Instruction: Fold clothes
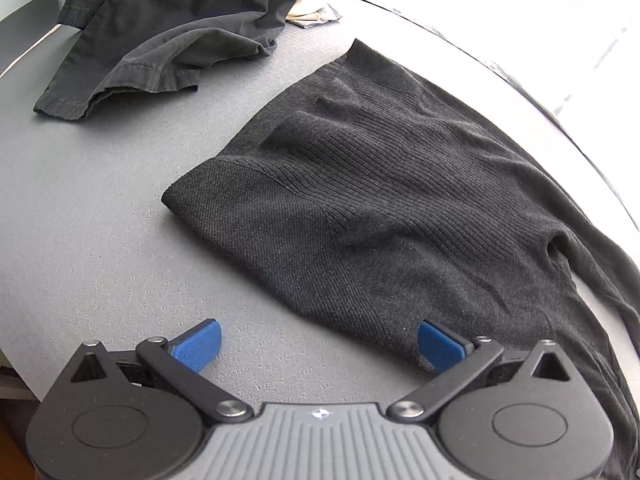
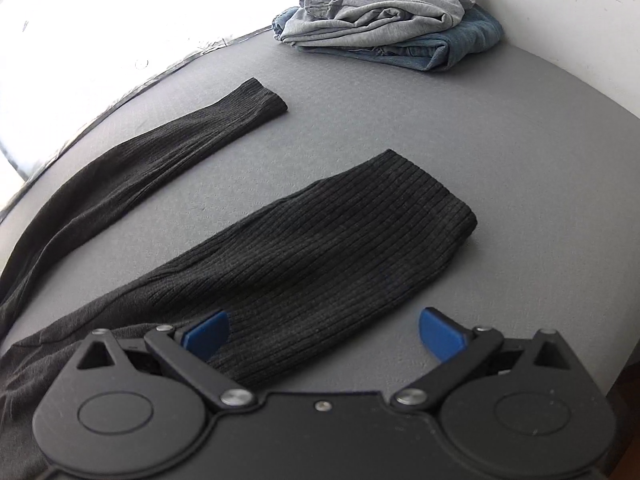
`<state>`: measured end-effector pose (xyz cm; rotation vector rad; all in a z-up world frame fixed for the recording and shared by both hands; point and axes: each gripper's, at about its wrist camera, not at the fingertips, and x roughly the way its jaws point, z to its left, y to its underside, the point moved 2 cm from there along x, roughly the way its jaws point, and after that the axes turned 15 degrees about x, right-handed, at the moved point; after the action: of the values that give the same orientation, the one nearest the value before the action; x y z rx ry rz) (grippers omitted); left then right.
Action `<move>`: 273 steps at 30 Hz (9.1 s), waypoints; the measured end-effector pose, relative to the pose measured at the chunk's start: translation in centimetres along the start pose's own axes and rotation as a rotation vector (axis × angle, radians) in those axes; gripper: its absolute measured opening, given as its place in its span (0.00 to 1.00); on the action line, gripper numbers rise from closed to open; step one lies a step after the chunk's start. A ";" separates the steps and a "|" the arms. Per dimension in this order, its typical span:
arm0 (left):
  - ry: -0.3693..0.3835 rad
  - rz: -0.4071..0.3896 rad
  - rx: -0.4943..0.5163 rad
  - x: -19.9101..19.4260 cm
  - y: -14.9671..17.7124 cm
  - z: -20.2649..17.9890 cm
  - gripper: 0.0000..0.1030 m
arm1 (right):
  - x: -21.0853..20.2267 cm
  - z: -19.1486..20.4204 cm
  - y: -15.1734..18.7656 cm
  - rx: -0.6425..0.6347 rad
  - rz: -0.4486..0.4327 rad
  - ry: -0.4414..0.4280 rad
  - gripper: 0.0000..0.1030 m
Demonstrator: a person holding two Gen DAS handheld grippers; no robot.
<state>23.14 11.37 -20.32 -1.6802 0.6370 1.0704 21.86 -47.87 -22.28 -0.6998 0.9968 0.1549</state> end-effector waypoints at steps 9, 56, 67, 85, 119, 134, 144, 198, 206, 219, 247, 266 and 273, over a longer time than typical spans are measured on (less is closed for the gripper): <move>-0.023 -0.036 -0.179 0.2 -1.3 2.8 1.00 | 0.1 -1.8 -2.0 0.169 -0.020 0.023 0.97; -0.041 -0.254 -0.272 -5.2 -6.3 6.6 0.04 | -6.0 -4.7 -5.9 0.481 -0.160 -0.266 0.06; -0.071 -0.286 -0.233 -6.5 -8.0 5.8 0.04 | -6.3 -4.1 -6.5 0.507 -0.153 -0.261 0.06; -0.162 -0.310 -0.093 1.3 -22.4 -2.0 0.04 | 3.9 8.0 -13.7 0.425 -0.166 -0.210 0.06; -0.114 -0.069 0.201 7.5 -20.3 -11.6 0.66 | 9.8 14.1 -11.0 0.058 -0.100 -0.078 0.28; -0.166 0.010 0.478 10.3 -16.2 -17.2 0.95 | 12.6 12.7 -12.0 0.149 -0.087 -0.154 0.28; -0.109 0.039 0.404 11.0 -16.6 -15.5 1.00 | 13.8 14.3 -11.9 0.053 -0.132 -0.116 0.03; -0.079 0.051 0.437 11.3 -17.1 -15.7 1.00 | 11.9 11.5 -11.9 -0.058 -0.282 0.064 0.04; -0.076 0.053 0.439 11.3 -17.1 -15.6 1.00 | 12.6 11.4 -12.2 -0.162 -0.314 0.152 0.03; -0.056 0.004 0.378 9.9 -15.7 -14.6 1.00 | 8.9 10.1 -12.1 -0.127 -0.292 0.218 0.40; 0.186 -0.190 0.369 8.6 -22.1 1.6 0.99 | 4.1 32.7 15.3 -0.587 -0.024 -0.092 0.96; 0.314 -0.217 0.331 8.1 -20.4 2.1 0.74 | 5.4 32.0 14.4 -0.440 0.096 -0.084 1.00; 0.283 -0.222 0.377 8.6 -21.0 1.3 0.13 | 5.1 31.8 14.8 -0.450 0.079 -0.098 1.00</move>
<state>43.70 20.78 -18.31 -1.5346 0.7596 0.5201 41.18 -18.15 -22.37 -1.0519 0.9033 0.4888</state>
